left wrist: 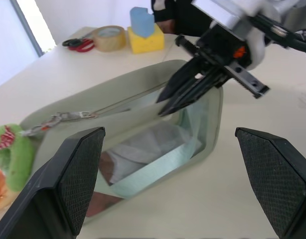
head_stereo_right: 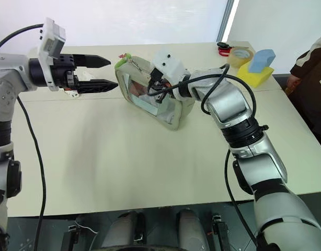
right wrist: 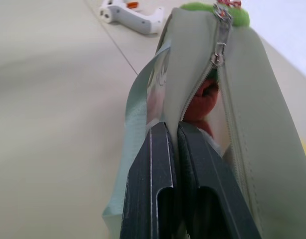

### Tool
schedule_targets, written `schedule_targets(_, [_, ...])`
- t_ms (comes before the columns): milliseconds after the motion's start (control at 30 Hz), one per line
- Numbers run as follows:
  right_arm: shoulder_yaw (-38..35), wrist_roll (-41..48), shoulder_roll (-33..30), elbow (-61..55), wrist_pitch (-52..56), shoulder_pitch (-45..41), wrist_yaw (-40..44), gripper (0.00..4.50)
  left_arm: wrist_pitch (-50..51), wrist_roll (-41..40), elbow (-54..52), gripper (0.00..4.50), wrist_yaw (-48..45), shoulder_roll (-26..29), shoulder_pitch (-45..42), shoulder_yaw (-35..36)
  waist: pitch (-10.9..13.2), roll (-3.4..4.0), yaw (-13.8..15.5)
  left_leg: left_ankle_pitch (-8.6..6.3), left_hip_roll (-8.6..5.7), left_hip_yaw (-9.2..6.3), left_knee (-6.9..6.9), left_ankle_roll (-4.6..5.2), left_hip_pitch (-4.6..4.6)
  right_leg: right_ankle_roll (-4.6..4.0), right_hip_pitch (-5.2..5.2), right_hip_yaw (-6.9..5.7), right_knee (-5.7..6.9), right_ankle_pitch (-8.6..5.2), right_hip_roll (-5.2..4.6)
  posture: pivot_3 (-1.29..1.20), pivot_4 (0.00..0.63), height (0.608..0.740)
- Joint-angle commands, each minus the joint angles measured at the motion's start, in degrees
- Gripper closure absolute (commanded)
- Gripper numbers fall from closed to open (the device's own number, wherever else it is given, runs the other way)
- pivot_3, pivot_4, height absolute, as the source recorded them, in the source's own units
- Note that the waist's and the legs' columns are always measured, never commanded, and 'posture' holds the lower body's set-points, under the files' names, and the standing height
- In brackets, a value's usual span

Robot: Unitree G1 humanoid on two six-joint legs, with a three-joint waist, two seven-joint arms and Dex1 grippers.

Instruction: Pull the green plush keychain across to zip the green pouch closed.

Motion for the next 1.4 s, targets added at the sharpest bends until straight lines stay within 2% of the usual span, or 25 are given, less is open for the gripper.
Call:
schedule_targets(33, [-1.7,-2.4,-2.2,0.4,-13.7,-2.1,6.5,4.46,0.0,-1.2,1.9,0.00,0.4,3.1,-3.4,4.6,0.0,0.00,-0.2,0.00,0.00,0.00,-0.01,0.00,0.01,0.00,-0.01,0.00,0.00,0.00,0.00,0.00,0.150,0.740])
schedule_targets(100, [-2.7,-1.3,-3.6,2.6,-17.7,-0.2,11.6,4.46,0.2,-1.4,1.1,0.00,0.2,3.9,-2.4,4.9,0.0,0.00,-0.1,0.00,0.01,0.00,-0.05,0.00,0.04,0.00,-0.01,0.01,0.00,0.00,0.00,0.00,0.150,0.740])
schedule_targets(267, [-3.7,-0.6,-4.3,4.5,-21.6,3.2,17.1,4.46,2.0,-3.5,-3.4,0.00,1.3,3.1,-0.3,5.5,0.0,0.00,0.3,0.00,0.02,0.00,0.04,-0.01,0.04,0.00,0.10,-0.01,0.01,0.00,-0.03,0.00,0.150,0.740])
schedule_targets(567, [-4.5,2.0,-4.1,-1.0,-17.7,6.8,22.5,4.46,3.2,-5.4,-4.9,0.00,0.8,3.6,0.8,4.9,0.0,0.00,0.1,0.01,0.02,-0.13,0.03,-0.01,0.07,0.00,0.10,0.00,0.02,0.00,-0.04,0.00,0.150,0.740])
schedule_targets(667, [-5.4,2.7,-4.2,-2.3,-14.5,7.2,22.5,3.46,2.5,-4.9,-4.9,0.00,-0.5,4.2,1.6,3.9,0.0,0.00,0.1,0.01,0.02,-0.13,0.03,-0.01,0.07,0.00,0.10,0.00,0.02,0.00,-0.04,0.00,0.150,0.740])
schedule_targets(800, [-8.9,4.5,-7.0,-8.2,-8.6,6.4,21.6,1.54,0.2,-2.8,-0.9,0.00,-2.0,6.3,1.9,3.3,0.0,0.00,0.2,0.01,0.02,-0.11,0.03,-0.01,0.07,0.00,0.10,0.00,0.02,0.00,-0.03,0.00,0.150,0.740])
schedule_targets(933, [-13.5,7.6,-10.9,-14.7,-2.5,6.6,20.4,1.54,-3.3,0.1,5.6,0.00,-4.2,10.0,3.0,3.2,0.0,0.01,0.2,0.00,0.01,-0.10,0.01,-0.01,0.04,0.00,0.05,-0.01,0.01,0.00,-0.03,0.00,0.150,0.740])
schedule_targets(1067, [-15.7,10.0,-14.9,-20.6,2.1,10.6,19.7,1.54,-6.2,2.1,10.9,0.00,-5.8,12.1,3.6,3.1,0.0,0.00,0.4,0.00,0.01,0.02,0.01,0.00,0.07,0.00,0.07,-0.02,0.01,0.00,-0.02,0.00,0.150,0.740])
schedule_targets(1400, [-11.5,6.8,-12.8,-20.0,-2.0,16.1,16.5,1.54,-7.3,4.3,11.7,0.00,-10.4,12.7,4.9,0.6,0.0,0.00,0.5,0.00,0.00,0.03,0.01,0.00,0.05,0.00,0.09,-0.01,-0.02,0.00,-0.02,0.00,0.150,0.740])
